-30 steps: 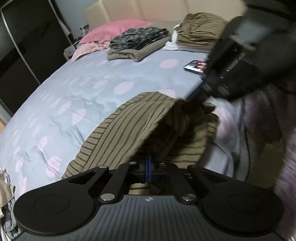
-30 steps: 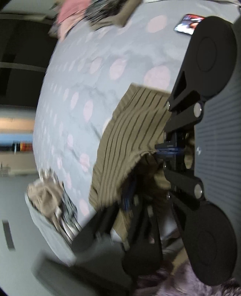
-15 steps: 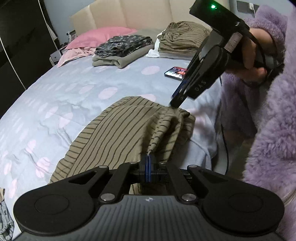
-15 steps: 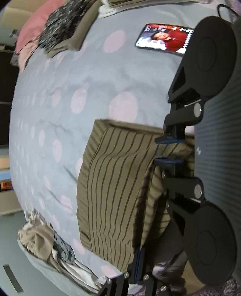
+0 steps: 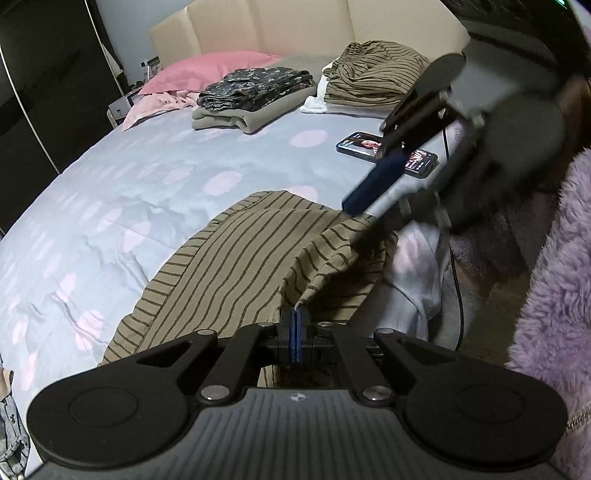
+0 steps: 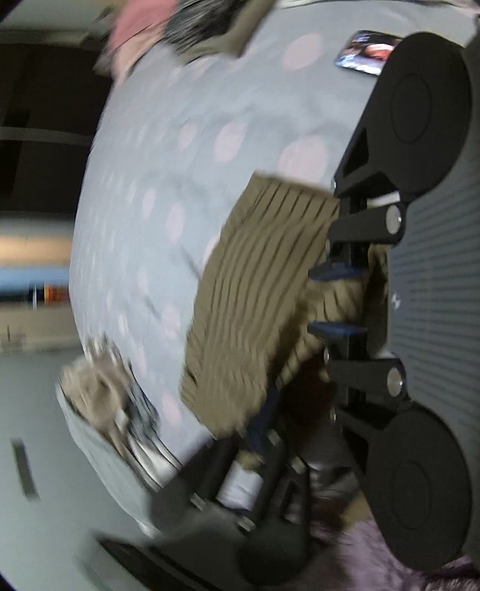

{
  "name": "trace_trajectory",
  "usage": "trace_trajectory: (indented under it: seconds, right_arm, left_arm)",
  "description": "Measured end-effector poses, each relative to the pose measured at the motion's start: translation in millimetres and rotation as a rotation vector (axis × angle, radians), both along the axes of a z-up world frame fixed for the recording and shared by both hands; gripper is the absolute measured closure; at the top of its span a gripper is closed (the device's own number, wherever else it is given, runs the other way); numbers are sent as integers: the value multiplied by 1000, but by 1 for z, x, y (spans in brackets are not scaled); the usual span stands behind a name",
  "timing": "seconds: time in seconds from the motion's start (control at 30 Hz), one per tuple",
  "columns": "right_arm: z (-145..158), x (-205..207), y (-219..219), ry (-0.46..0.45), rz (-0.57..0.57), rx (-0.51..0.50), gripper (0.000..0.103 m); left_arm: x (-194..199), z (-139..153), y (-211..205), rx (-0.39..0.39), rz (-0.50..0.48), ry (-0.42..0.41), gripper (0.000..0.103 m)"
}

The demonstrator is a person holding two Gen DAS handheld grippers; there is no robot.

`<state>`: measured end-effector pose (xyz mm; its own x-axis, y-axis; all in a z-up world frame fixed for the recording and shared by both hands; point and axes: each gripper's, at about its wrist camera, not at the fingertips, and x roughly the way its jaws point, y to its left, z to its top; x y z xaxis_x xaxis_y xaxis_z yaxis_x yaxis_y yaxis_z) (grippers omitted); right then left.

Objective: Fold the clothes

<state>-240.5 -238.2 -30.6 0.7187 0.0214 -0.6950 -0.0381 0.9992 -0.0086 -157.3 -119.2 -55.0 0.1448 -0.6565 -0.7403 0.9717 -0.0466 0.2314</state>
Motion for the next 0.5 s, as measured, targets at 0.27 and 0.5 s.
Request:
trace_trajectory:
  seconds: [0.27,0.5]
  right_arm:
    - [-25,23,25,60,81,-195,80]
    - [-36,27,21,115,32,-247,98]
  left_arm:
    - [1,-2,2,12,25,2,103]
    - [32,-15,24,112,201,4,101]
